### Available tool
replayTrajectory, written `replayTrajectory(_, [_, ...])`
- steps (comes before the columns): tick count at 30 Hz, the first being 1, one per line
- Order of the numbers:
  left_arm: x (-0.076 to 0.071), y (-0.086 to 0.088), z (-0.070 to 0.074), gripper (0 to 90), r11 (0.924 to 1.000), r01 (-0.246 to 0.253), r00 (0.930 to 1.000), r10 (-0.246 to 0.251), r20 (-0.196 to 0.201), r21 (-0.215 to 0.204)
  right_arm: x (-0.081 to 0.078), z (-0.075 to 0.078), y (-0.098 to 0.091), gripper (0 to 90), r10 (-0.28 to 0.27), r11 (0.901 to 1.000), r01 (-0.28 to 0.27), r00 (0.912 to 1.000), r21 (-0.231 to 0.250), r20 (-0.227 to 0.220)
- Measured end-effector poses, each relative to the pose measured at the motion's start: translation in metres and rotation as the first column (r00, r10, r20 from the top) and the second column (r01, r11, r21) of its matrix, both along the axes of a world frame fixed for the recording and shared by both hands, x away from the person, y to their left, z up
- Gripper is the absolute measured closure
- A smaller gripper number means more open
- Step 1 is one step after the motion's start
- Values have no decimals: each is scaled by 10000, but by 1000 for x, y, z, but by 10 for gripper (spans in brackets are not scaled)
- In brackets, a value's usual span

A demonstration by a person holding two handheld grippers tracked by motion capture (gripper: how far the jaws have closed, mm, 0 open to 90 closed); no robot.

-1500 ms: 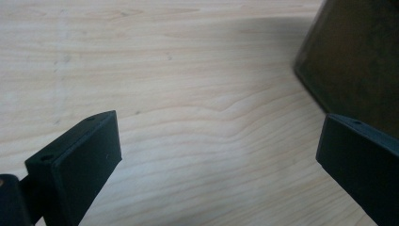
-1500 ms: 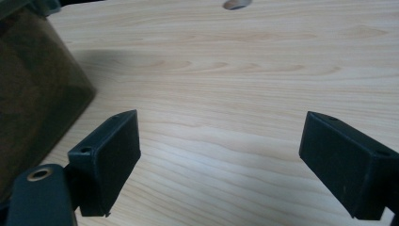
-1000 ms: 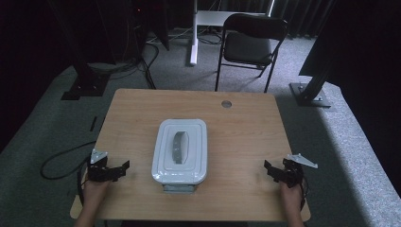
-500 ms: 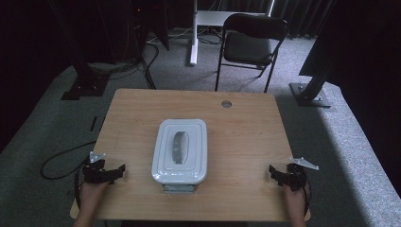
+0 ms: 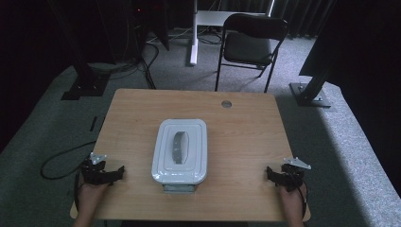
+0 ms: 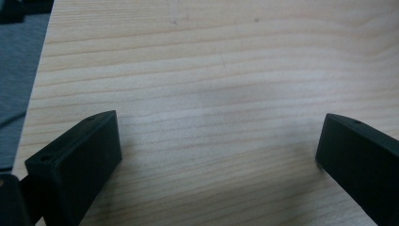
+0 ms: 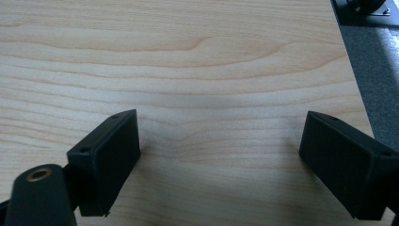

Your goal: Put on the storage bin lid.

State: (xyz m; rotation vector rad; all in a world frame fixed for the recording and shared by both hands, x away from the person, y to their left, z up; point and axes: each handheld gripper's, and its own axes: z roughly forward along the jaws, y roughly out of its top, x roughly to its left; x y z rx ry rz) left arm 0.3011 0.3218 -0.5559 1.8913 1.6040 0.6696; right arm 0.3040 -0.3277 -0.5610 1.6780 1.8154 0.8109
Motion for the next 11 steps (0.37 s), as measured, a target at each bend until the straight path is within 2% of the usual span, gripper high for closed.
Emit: replayTrajectory(11, [-2,0,0,12,9998,-186,9998,186,-11,16,0,0,0,121,23,10000,-23,10000,4,3])
